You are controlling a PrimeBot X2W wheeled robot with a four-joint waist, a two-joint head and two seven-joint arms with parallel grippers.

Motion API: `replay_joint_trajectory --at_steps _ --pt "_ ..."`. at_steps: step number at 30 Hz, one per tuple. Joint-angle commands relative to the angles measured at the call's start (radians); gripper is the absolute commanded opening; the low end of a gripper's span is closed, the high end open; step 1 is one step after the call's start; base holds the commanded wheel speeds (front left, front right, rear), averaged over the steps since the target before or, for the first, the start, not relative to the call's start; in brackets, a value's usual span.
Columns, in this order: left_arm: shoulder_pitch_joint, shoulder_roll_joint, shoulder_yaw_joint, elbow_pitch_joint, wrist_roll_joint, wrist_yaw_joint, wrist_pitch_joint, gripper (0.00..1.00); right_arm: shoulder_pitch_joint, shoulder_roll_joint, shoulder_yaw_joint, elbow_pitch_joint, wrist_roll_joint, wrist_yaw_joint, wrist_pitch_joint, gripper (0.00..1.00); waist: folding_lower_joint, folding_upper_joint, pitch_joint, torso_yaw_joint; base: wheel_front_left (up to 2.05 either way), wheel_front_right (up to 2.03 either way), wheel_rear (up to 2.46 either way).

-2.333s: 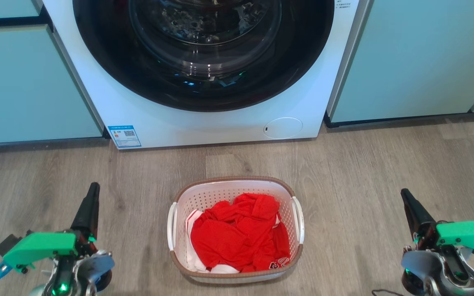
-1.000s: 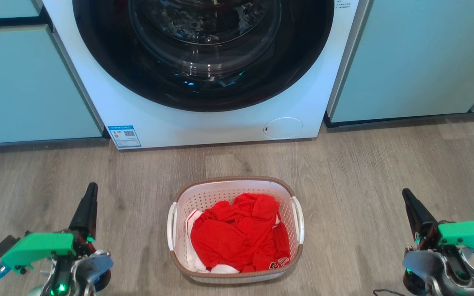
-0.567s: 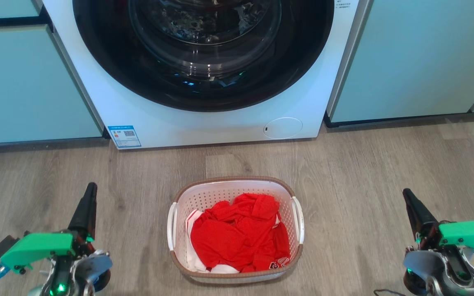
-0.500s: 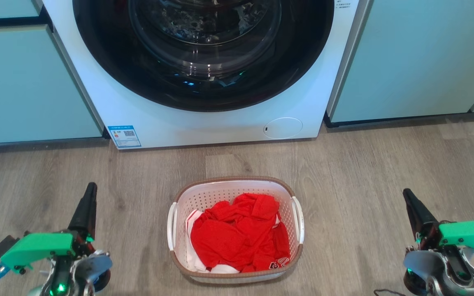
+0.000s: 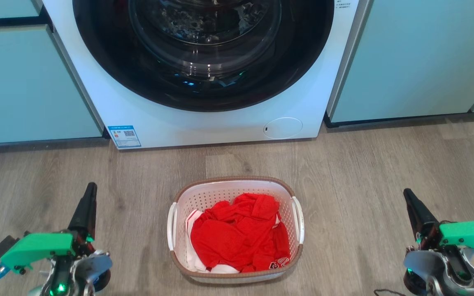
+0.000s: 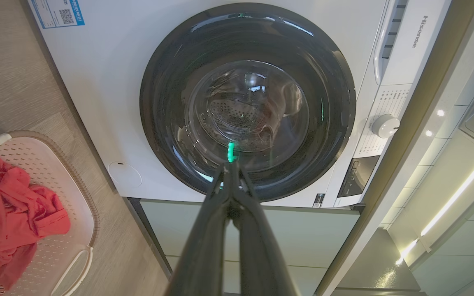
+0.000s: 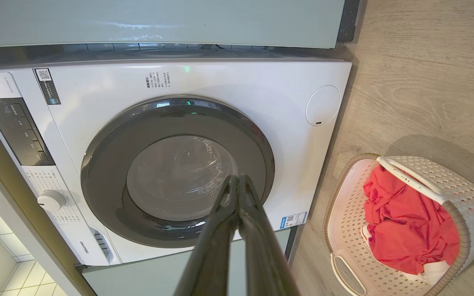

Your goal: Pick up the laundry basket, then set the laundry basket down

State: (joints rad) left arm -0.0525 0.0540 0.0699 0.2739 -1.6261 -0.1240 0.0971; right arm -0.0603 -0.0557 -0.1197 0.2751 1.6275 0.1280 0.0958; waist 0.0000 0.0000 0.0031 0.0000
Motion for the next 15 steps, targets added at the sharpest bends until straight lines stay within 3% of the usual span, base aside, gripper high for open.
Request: replay_joint_trajectory --at_steps 1,15 --pt "-0.055 0.004 0.033 -0.029 0.009 -0.007 0.008 0.00 -0.047 -0.004 0.018 -0.031 -0.009 0.003 0.008 0.00 0.0000 0.0000 0.000 0.000 0.00 0.00 0.00" --pt "-0.055 0.003 0.036 -0.029 0.011 -0.007 0.009 0.00 -0.047 -0.002 0.016 -0.031 -0.011 0.003 0.010 0.00 0.0000 0.0000 0.000 0.000 0.00 0.00 0.00"
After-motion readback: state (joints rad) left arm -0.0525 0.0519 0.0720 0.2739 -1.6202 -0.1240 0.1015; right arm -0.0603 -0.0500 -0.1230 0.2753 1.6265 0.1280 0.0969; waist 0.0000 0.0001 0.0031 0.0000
